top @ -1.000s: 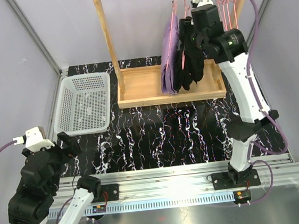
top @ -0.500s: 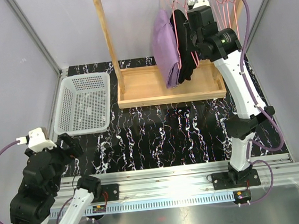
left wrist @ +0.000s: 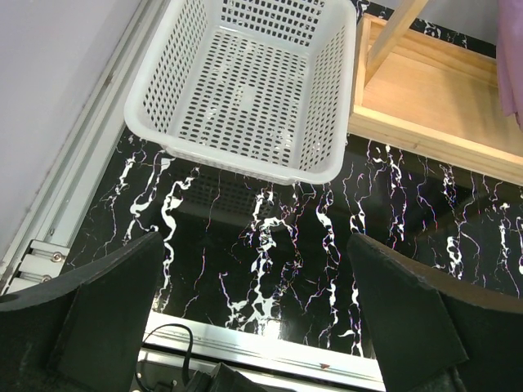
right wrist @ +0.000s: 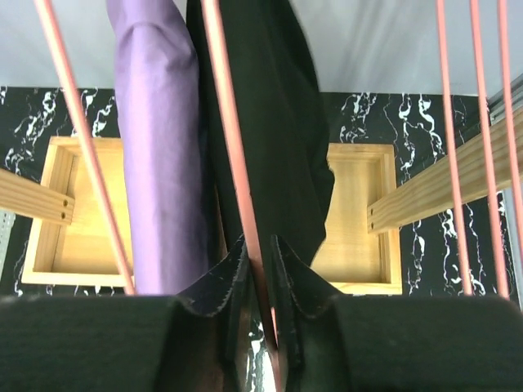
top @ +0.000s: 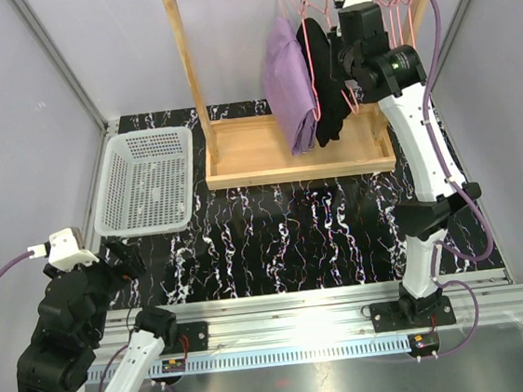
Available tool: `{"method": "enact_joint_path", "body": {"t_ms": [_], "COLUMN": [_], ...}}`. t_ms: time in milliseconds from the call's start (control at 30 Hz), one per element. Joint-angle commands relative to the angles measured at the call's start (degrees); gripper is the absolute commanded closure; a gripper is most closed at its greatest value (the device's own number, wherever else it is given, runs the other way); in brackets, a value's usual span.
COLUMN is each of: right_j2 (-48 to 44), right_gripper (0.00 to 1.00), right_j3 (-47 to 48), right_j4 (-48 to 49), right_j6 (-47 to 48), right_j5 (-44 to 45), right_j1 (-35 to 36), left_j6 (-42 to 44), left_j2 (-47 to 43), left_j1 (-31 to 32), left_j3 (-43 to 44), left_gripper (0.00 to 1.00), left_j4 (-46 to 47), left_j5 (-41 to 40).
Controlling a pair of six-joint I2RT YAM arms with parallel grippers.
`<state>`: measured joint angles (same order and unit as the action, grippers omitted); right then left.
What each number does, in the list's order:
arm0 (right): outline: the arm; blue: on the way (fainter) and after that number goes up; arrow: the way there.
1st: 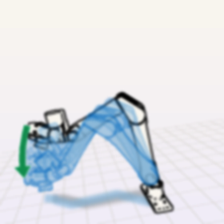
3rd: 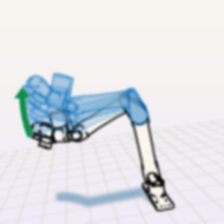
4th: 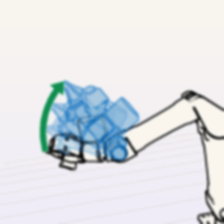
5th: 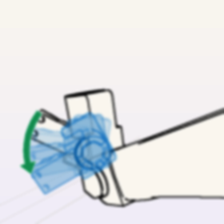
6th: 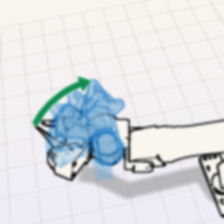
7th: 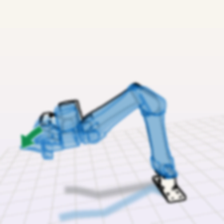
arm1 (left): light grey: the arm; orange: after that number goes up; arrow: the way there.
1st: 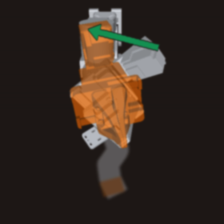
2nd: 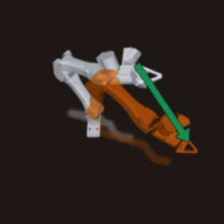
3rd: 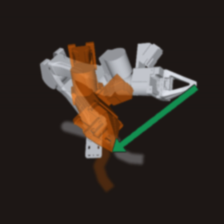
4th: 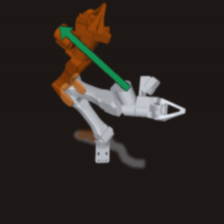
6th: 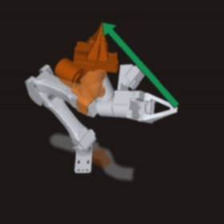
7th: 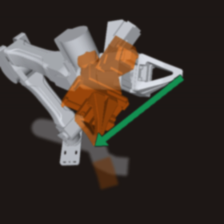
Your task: Remove the trousers from the hanger
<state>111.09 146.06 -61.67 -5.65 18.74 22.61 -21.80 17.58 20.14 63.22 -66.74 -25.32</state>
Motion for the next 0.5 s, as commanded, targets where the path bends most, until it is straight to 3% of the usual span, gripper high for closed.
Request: {"method": "enact_joint_path", "body": {"t_ms": [0, 367, 433, 467], "right_j2": [-0.2, -0.5, -1.0, -1.7], "right_gripper": [0.77, 0.76, 0.78, 0.84], "right_j3": [0.1, -3.0, -3.6, -4.3], "right_j4": [4.3, 6.1, 6.9, 7.3], "right_j6": [0.6, 1.0, 0.5, 0.3], "right_j5": [-2.3, -5.5, -5.4, -6.3], "right_j1": [-0.9, -1.6, -1.7, -1.6], "left_j6": [1.2, 1.3, 1.4, 1.4], "left_j2": [-0.7, -0.8, -0.7, -0.8], "left_j1": [0.1, 0.1, 0.1, 0.1], "left_j3": [0.0, -0.4, -0.3, -0.4], "left_gripper": [0.01, 0.01, 0.01, 0.01], "left_j4": [2.4, 2.7, 2.8, 2.8], "left_j5": [1.3, 1.7, 1.8, 1.9]}}
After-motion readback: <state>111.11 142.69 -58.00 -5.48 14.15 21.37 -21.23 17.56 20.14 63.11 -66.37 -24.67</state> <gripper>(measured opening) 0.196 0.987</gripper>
